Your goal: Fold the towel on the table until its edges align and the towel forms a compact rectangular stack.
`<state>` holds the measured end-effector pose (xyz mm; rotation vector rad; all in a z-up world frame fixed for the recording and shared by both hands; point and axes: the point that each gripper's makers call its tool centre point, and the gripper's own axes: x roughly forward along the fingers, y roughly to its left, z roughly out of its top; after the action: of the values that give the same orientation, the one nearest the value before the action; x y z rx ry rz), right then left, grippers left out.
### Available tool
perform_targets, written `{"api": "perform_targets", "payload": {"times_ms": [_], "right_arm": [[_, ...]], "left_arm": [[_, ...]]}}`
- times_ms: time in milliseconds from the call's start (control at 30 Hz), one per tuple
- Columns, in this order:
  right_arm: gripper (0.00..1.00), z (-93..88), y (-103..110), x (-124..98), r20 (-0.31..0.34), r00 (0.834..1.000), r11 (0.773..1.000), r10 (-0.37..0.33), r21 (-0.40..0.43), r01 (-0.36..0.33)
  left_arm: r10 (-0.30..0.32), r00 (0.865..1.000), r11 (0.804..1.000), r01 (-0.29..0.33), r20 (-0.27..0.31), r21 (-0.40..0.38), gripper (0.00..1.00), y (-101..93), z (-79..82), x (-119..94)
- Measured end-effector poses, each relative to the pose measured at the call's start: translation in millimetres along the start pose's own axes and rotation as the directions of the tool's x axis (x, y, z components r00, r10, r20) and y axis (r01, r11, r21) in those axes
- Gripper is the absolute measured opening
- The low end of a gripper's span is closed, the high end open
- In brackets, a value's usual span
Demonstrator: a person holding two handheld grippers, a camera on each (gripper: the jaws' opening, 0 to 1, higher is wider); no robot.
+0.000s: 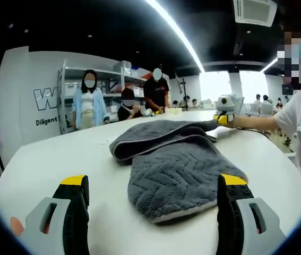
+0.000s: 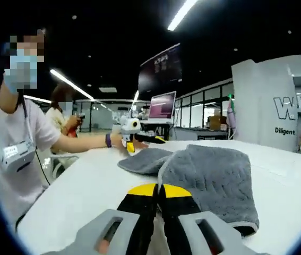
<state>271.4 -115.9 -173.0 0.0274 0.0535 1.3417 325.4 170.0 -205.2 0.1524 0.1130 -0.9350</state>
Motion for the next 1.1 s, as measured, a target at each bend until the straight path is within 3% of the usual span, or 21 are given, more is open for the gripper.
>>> {"api": "perform_targets", "payload": {"times_ms": [133,333,667,833,933,1100], "right_arm": [[0.0,14.8,1,-6,0.086,0.996,0.993,0.031,0.111,-0.04],[0.0,39.9,4,-19,0.211,0.976,0.976,0.061,0.19,-0.103],[0.0,64.9,3,-39,0.338,0.938,0.958,0.073,0.237,-0.16],[0.0,80.3,1,-50,0.417,0.907,0.95,0.064,0.254,-0.183],[0.0,92.5,-3,-60,0.487,0.872,0.94,0.042,0.278,-0.2],[0.0,103.4,-19,-76,0.554,0.832,0.931,-0.043,0.325,-0.169]], "left_arm": [[0.0,1.0,1.0,0.0,0.001,0.0,0.99,0.8,0.4,0],[0.001,1.0,1.0,-0.001,0.0,-0.002,0.99,-0.1,0.4,0],[0.002,1.0,1.0,-0.002,-0.004,-0.003,0.99,-0.5,0.3,1],[0.002,1.0,1.0,-0.002,-0.005,-0.004,0.99,-2.0,0.6,0],[0.003,1.0,1.0,-0.003,-0.006,-0.002,0.99,-1.5,0.6,0],[0.003,1.0,1.0,-0.003,-0.007,-0.002,0.99,-0.6,0.7,-1]]}}
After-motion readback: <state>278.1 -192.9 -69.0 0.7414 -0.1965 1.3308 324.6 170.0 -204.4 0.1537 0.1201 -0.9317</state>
